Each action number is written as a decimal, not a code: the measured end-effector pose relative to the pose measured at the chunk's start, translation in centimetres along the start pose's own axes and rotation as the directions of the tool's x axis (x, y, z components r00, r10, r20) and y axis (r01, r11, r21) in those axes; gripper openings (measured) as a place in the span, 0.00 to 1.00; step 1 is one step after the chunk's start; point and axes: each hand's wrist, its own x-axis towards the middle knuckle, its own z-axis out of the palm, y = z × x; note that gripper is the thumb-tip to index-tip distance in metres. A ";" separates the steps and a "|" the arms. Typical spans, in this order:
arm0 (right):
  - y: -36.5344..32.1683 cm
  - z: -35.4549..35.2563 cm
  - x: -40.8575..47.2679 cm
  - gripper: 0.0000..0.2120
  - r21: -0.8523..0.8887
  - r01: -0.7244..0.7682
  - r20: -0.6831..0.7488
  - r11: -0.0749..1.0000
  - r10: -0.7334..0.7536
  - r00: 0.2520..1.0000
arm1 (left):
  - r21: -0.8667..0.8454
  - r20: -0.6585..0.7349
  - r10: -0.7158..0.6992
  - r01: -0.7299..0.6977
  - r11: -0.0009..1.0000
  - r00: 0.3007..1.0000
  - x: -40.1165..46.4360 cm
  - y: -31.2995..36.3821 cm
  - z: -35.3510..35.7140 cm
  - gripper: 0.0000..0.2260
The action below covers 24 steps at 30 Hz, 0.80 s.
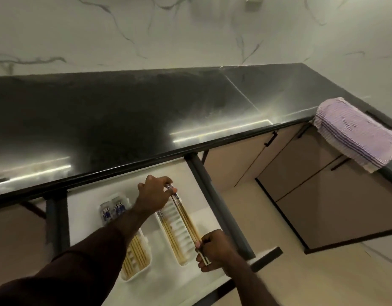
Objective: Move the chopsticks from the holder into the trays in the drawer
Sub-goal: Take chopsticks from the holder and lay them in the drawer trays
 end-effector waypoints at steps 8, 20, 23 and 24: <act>1.0 0.9 6.8 0.07 -0.156 0.037 0.020 0.987 -0.034 0.999 | 0.225 0.084 -0.078 0.057 0.973 0.993 1.5 -2.1 3.9 0.17; 1.9 2.4 10.6 0.08 -0.228 0.037 0.007 0.973 -0.036 0.999 | 0.374 0.086 -0.118 0.077 0.924 0.989 0.2 -4.4 9.1 0.26; 1.8 3.2 11.3 0.11 -0.243 0.010 0.010 0.970 -0.008 1.000 | 0.403 0.085 -0.125 0.080 0.912 0.989 -0.2 -4.7 10.0 0.26; 1.7 3.5 11.4 0.12 -0.246 0.005 0.006 0.969 -0.003 1.000 | 0.415 0.090 -0.119 0.072 0.907 0.989 -0.3 -4.8 10.3 0.25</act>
